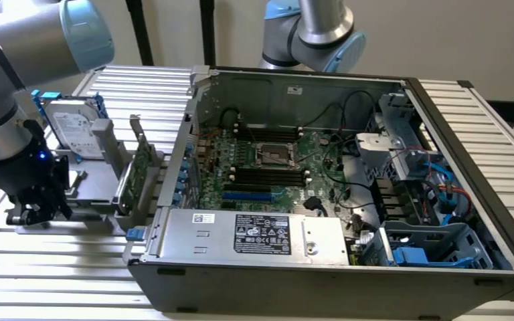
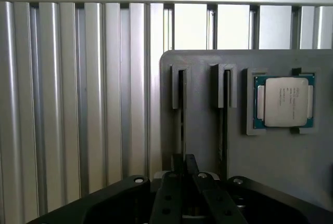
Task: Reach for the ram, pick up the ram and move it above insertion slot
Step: 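Pick up the ram and move it above insertion slot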
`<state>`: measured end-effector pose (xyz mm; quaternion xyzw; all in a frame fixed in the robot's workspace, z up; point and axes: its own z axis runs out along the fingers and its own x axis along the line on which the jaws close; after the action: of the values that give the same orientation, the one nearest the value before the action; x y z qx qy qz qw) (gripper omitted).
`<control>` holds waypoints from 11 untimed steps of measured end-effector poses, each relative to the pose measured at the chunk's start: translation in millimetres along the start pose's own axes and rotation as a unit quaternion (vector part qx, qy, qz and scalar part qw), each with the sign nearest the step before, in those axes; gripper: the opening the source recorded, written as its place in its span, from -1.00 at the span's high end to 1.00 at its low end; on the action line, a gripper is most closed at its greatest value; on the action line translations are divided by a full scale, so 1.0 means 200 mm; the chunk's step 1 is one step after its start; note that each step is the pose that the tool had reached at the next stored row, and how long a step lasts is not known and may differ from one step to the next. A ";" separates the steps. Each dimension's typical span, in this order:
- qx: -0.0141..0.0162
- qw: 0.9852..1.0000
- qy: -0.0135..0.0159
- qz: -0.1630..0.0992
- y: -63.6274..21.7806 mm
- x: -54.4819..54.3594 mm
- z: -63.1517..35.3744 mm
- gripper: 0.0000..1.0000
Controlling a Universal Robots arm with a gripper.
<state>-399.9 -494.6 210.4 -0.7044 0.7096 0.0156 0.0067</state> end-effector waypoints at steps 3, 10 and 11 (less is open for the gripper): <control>-0.001 1.000 0.000 0.001 -0.002 0.00 -0.043 0.73; -0.002 1.000 -0.001 0.003 -0.013 -0.01 -0.183 0.73; -0.002 1.000 -0.001 0.003 -0.016 -0.01 -0.206 0.73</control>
<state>-396.1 -494.8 251.5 -0.7021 0.7118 0.0174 0.0061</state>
